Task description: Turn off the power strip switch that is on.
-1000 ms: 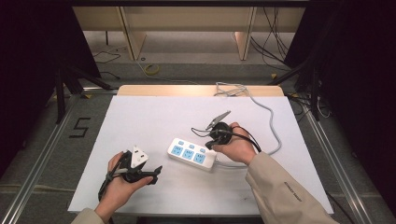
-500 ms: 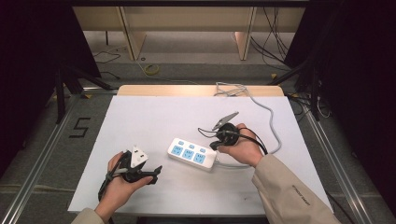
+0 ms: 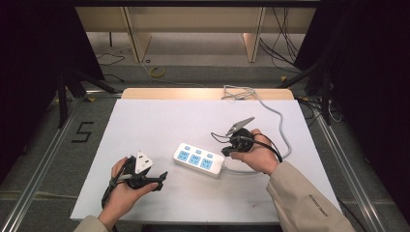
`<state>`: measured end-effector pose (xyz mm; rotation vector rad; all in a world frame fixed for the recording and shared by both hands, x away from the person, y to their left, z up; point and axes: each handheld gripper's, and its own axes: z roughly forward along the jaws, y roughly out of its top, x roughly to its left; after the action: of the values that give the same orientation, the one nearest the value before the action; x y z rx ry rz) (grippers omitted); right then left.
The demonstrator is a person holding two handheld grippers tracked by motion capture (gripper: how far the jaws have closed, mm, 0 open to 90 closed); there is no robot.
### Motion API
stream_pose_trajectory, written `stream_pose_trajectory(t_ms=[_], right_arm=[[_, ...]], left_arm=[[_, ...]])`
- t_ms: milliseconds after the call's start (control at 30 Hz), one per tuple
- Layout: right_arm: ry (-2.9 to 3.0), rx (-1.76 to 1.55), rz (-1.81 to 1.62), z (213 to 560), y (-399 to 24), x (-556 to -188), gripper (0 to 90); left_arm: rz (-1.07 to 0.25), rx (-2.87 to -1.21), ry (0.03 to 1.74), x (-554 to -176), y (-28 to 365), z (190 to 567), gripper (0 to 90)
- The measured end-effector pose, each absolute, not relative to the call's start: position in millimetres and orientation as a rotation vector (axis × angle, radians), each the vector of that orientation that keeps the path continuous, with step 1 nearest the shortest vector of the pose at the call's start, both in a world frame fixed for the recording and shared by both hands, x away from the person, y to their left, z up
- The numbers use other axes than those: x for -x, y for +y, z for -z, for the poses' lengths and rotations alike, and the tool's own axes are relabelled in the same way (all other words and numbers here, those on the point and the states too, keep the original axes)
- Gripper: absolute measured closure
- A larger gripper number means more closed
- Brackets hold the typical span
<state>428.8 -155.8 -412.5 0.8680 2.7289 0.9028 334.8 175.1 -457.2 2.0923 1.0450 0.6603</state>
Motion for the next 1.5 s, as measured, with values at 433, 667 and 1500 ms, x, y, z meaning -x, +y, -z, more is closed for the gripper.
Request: stream_pose_trajectory(t_ms=[433,667,1500], right_arm=[[2.690,-0.887,-0.961,407,-180,-417,78.6],[2.666,-0.923,-0.995,409,-192,-413,73.2],[2.529,-1.029,-1.106,422,-243,-384,52.4]], left_arm=[[-0.658,-2.097,1.046,-335,175,458,16.2],[-0.657,-2.096,1.046,-335,175,458,16.2],[-0.652,-2.099,1.048,-334,174,458,16.2]])
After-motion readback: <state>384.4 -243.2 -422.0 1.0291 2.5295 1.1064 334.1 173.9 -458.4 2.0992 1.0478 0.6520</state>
